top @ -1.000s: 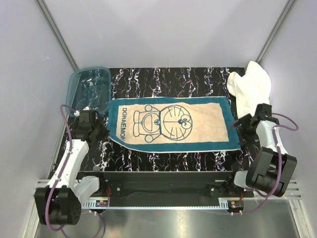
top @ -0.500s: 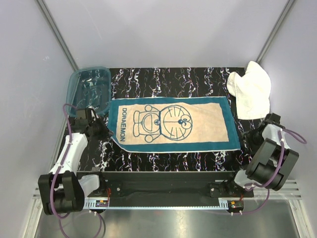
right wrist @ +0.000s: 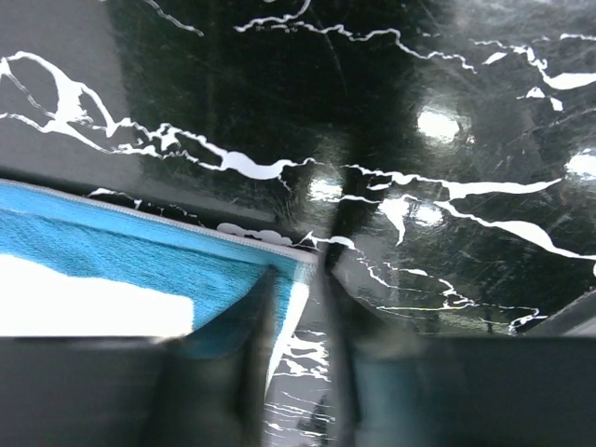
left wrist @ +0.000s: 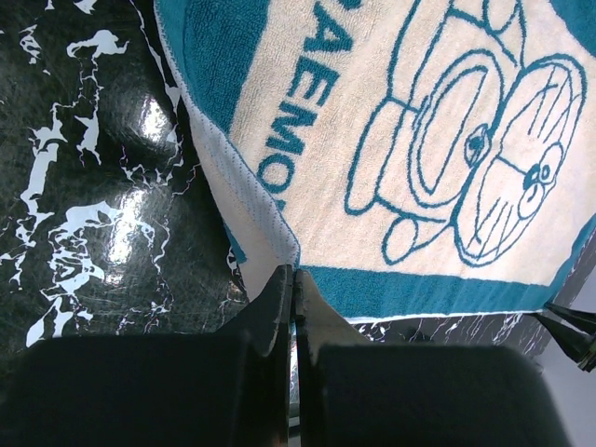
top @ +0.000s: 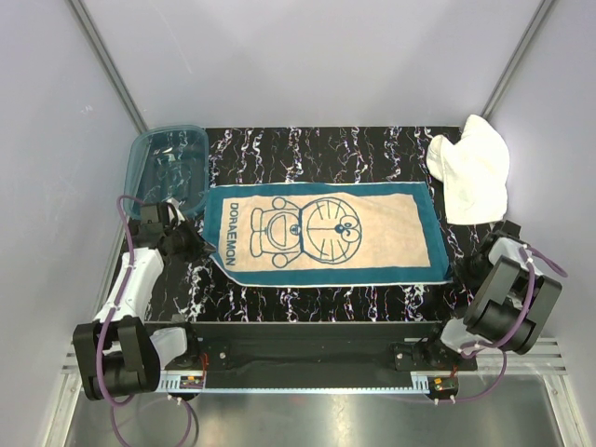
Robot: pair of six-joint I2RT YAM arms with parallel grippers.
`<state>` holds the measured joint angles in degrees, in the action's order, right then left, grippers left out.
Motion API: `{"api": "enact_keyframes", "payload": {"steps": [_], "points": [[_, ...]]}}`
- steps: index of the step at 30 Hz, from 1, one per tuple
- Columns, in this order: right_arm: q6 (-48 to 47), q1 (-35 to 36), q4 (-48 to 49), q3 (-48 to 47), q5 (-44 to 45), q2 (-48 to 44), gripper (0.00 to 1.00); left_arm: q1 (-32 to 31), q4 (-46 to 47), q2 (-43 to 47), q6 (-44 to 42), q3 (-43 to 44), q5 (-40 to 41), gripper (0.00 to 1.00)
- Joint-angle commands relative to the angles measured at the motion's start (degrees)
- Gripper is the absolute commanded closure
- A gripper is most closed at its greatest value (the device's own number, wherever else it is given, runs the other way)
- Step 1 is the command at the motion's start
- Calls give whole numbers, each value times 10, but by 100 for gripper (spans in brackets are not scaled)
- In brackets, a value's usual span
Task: Roll the towels
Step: Fold the towel
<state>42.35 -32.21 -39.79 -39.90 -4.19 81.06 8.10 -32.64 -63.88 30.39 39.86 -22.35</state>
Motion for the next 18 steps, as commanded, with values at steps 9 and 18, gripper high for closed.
{"api": "enact_keyframes", "payload": {"steps": [9,18], "points": [[-17,5,46,-4,-30,8,100,4,19,7,-6,15,-2,100],[-48,-28,-45,-73,-70,-111,100,-21,13,-9,7,15,18,100]]}}
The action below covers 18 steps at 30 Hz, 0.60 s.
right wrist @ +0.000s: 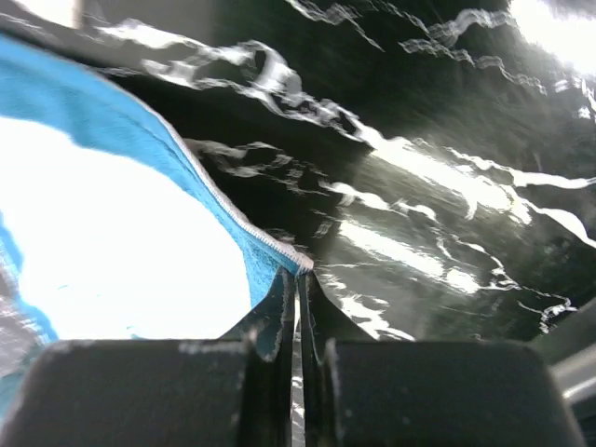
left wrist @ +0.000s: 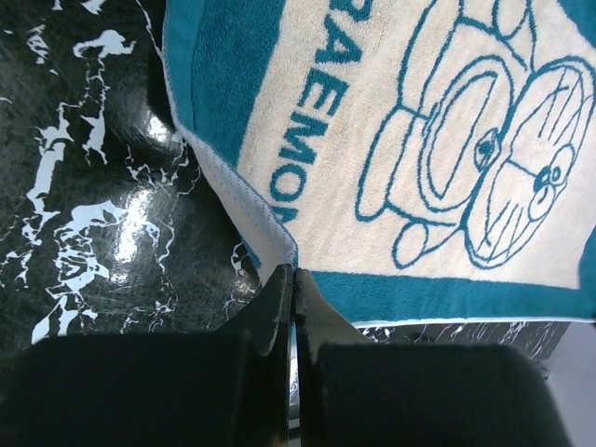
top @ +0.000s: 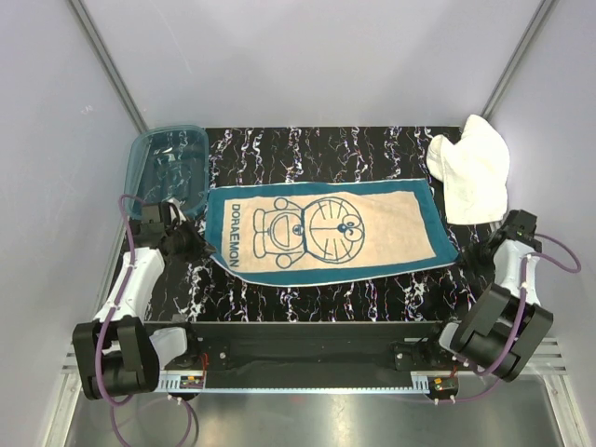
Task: Roll the towels
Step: Fold the towel
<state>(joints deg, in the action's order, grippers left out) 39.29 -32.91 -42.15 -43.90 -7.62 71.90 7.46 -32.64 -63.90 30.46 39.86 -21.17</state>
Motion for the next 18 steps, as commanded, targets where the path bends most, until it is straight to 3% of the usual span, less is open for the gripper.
{"api": "enact_keyframes", "payload": {"steps": [1,7,12,18], "points": [[-18,-28,-26,-32,-44,-25,100,-17,11,-9,8,14,7,100],[-42,-87,-53,-16,-61,-82,100,-32,-37,23,8,21,26,100],[-27,-88,-57,-14,-96,-149,100,-32,-90,58,2,49,48,100],[-36,-72,-50,-71,-128,-78,100,-32,-97,12,11,126,49,100]]}}
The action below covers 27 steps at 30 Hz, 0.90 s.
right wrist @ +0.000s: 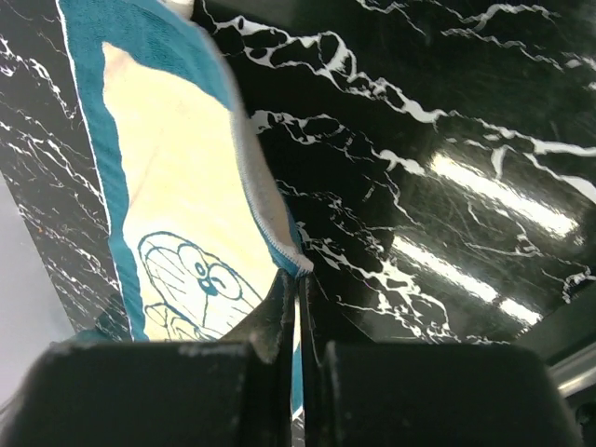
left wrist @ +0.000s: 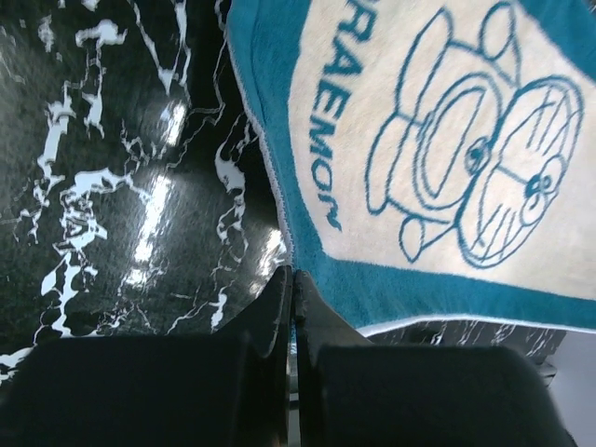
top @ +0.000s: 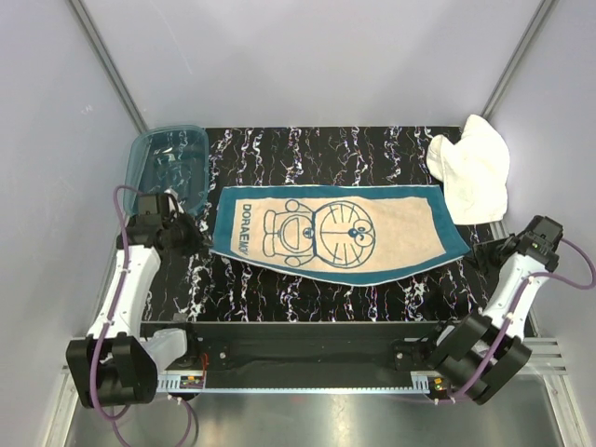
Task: Roll the towels
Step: Fold the towel
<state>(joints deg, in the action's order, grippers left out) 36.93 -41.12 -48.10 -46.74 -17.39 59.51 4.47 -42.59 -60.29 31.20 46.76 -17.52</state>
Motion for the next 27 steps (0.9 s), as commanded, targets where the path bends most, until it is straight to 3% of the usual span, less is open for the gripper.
{"api": "enact_keyframes", "payload": {"steps": [1,7,18,27], "points": [[-10,18,17,-48,-30,53,100,-2,1,-33,4,69,13,100],[16,138,34,-147,32,142,100,-2,6,-106,20,166,27,100],[-6,168,19,-320,16,359,100,-2,5,-303,39,348,43,100],[17,217,12,-418,35,458,100,-8,-22,-446,33,486,59,100]]}}
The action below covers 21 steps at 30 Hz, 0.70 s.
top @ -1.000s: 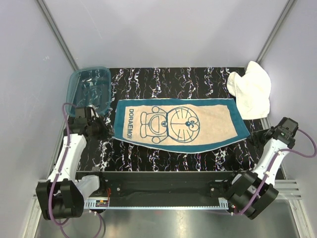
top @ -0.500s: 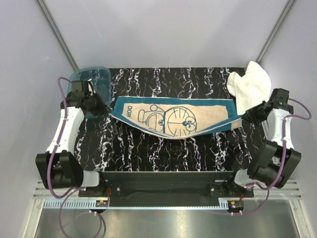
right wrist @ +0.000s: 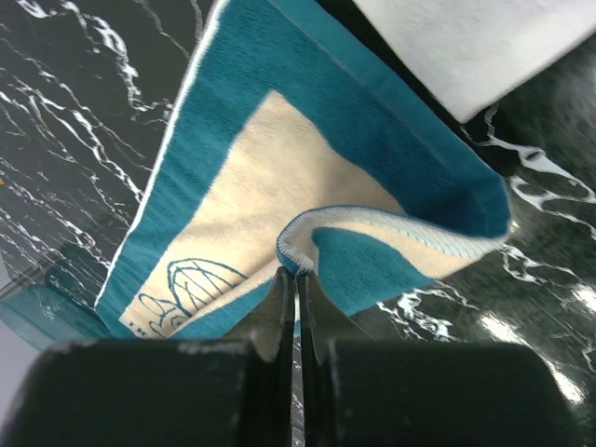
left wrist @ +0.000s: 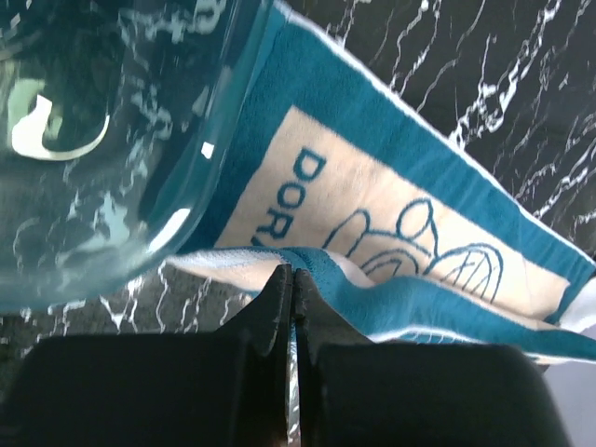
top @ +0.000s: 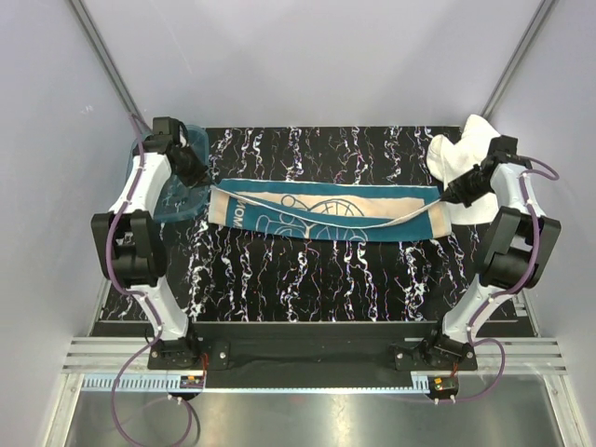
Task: Roll the towels
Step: Fold the towel
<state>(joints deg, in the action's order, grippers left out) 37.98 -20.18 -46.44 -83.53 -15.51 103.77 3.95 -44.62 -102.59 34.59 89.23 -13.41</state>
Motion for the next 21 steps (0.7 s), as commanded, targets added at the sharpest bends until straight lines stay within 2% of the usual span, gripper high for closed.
{"api": "enact_keyframes", "payload": {"steps": [1,21], "points": [[5,8,-7,-69,19,22,100,-2,-6,-33,0,72,22,100],[3,11,-38,-226,9,180,100,-2,-45,-200,14,226,49,100]]}}
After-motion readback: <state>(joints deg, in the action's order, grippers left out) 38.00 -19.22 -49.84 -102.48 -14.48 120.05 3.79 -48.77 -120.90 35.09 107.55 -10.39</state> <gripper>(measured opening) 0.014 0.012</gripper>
